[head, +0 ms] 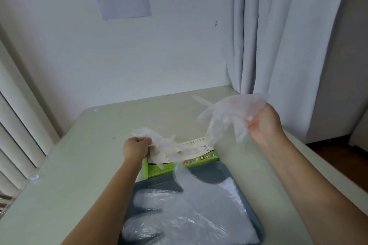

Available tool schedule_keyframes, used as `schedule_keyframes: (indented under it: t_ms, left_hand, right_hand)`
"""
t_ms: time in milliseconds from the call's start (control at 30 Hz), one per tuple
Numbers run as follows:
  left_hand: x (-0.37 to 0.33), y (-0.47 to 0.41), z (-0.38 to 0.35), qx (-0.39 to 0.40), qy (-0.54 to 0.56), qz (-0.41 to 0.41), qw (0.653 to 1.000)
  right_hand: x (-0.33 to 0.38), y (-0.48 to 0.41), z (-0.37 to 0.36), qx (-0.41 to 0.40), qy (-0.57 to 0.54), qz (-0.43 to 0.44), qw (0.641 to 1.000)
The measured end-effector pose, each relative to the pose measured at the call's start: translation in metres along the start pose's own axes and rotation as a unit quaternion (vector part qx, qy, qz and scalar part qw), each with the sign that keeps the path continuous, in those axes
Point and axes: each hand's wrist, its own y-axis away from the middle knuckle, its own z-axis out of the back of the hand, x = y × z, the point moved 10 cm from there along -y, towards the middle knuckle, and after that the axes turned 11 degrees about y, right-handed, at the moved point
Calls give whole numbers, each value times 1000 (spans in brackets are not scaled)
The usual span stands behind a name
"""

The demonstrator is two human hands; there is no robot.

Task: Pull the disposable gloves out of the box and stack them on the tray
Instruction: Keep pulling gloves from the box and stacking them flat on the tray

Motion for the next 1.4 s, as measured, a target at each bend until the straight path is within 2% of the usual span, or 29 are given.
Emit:
schedule_keyframes:
  t_ms: [67, 133, 200, 300, 367, 433, 467, 567, 600, 667, 733, 833, 1033, 1100, 1167, 1300, 1400]
  left_hand:
    - [-2, -5, 3, 6, -67, 7, 998]
    - [-10, -8, 5, 10, -142, 11, 990]
    - [-23, 0, 3, 24, -234, 6, 972]
    - [-50, 39, -12, 78, -334, -43, 939]
    - [-77, 77, -28, 121, -290, -133, 940]
    - [-96, 126, -46, 195, -229, -224, 927]
    - [-94, 149, -55, 238, -215, -235, 917]
    - [-64, 208, -79, 337, -215, -184, 898]
    - [-55, 217, -85, 345, -223, -177, 894]
    - [-44, 219, -85, 310, -210, -184, 909]
    - [-43, 214, -77, 267, -173, -181, 931]
    - [-49, 218, -68, 235, -112, -189, 947]
    - [-70, 252, -65, 248, -62, -230, 939]
    - [-82, 254, -57, 226, -48, -270, 935]
    - [-91, 251, -45, 193, -26, -298, 934]
    - [-101, 238, -23, 182, 18, -271, 945]
    - [-105, 227, -16, 227, 42, -224, 947]
  right_hand:
    - [-9, 7, -8, 45, 13, -40, 998]
    - [-9, 17, -15, 77, 49, -43, 995]
    - [-9, 24, -20, 83, 115, -41, 989]
    - [1, 36, -25, 27, 268, -38, 962]
    - [17, 41, -42, 35, 388, 20, 921]
    - [31, 52, -60, 45, 480, 92, 871]
    - [38, 60, -68, 42, 530, 125, 837]
    - [59, 91, -96, 24, 651, 236, 721]
    - [64, 103, -106, 24, 676, 259, 690]
    - [68, 118, -120, 30, 713, 276, 644]
    - [70, 127, -127, 47, 724, 271, 633]
    - [79, 136, -128, 56, 726, 262, 634]
    - [86, 155, -137, 51, 775, 255, 576]
    - [85, 157, -138, 64, 782, 245, 570]
    - [86, 160, -138, 81, 771, 234, 587]
    - [86, 157, -118, 133, 687, 148, 699]
    - [87, 150, -98, 167, 632, 104, 750]
